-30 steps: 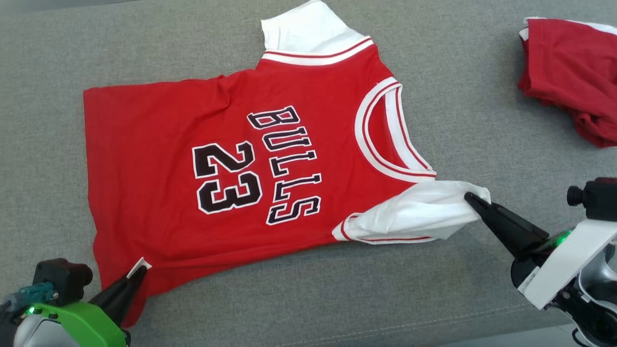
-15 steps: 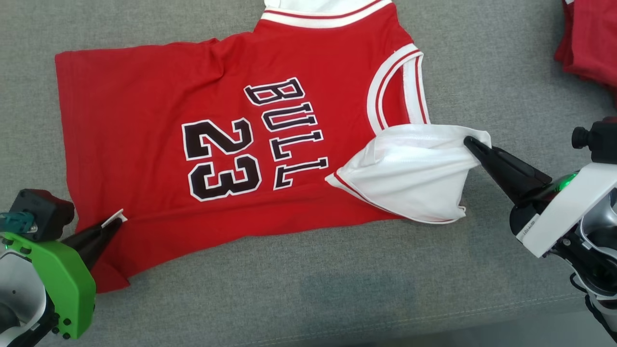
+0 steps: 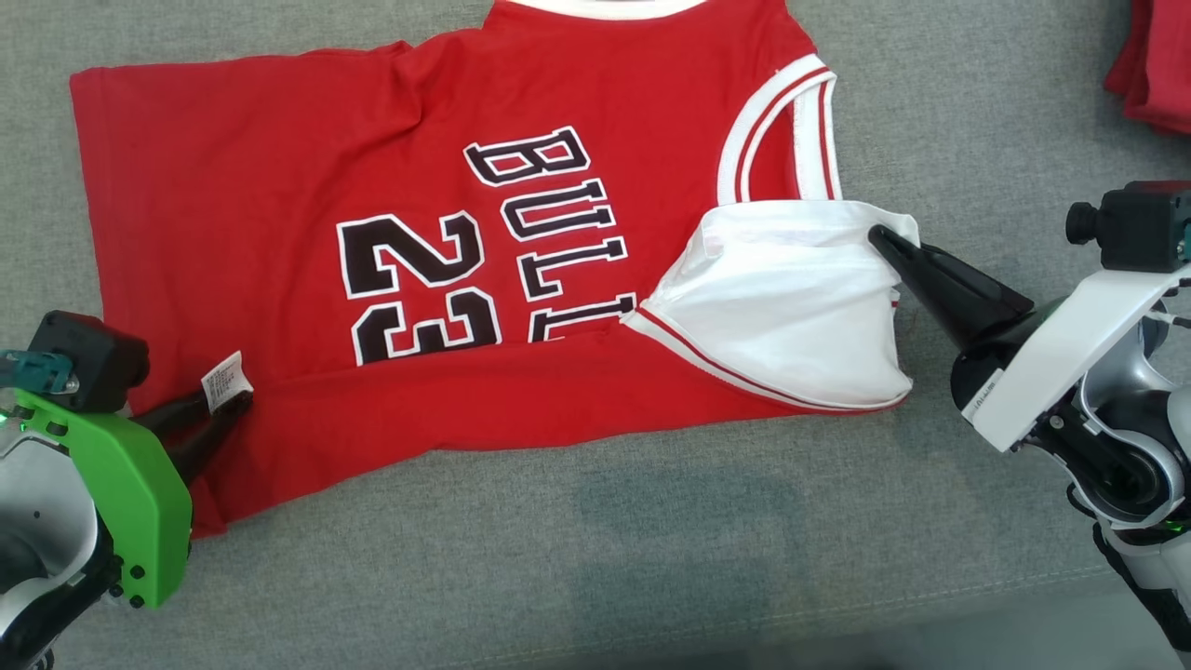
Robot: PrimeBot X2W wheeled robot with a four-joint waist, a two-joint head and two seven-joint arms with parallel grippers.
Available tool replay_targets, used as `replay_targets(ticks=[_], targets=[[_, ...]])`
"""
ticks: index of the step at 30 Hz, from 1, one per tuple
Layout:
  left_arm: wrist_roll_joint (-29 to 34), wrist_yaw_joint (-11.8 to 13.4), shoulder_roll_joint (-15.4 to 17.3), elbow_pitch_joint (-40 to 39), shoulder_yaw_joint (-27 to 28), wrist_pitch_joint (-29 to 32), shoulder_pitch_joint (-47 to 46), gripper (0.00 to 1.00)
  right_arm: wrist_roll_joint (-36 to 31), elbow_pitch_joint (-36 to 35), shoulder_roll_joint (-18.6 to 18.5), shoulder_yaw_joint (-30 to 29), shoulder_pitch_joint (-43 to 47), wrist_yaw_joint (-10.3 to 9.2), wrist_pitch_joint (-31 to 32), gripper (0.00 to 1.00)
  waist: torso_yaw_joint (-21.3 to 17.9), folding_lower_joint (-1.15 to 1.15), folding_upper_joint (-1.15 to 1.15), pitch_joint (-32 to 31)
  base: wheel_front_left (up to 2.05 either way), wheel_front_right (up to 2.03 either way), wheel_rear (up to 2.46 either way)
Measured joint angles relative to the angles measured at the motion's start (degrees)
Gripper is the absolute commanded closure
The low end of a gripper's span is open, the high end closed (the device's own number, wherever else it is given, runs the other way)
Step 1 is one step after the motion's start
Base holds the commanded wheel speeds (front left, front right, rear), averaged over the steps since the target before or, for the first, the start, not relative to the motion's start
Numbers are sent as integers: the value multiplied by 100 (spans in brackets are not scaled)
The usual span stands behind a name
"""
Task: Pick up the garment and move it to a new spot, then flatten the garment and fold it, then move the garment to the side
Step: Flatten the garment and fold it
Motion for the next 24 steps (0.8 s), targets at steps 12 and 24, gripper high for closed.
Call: replay_targets(ticks=[12, 24], targets=[[334, -13, -76, 258, 2, -272, -150, 0, -337, 240, 304, -163, -189, 47, -680, 0, 37, 0, 0, -311, 0, 0, 0], [140, 1268, -1677, 286, 792, -1714, 948, 0, -711, 246, 155, -445, 1122, -297, -1318, 0, 136, -1, 0, -834, 0, 0, 0]])
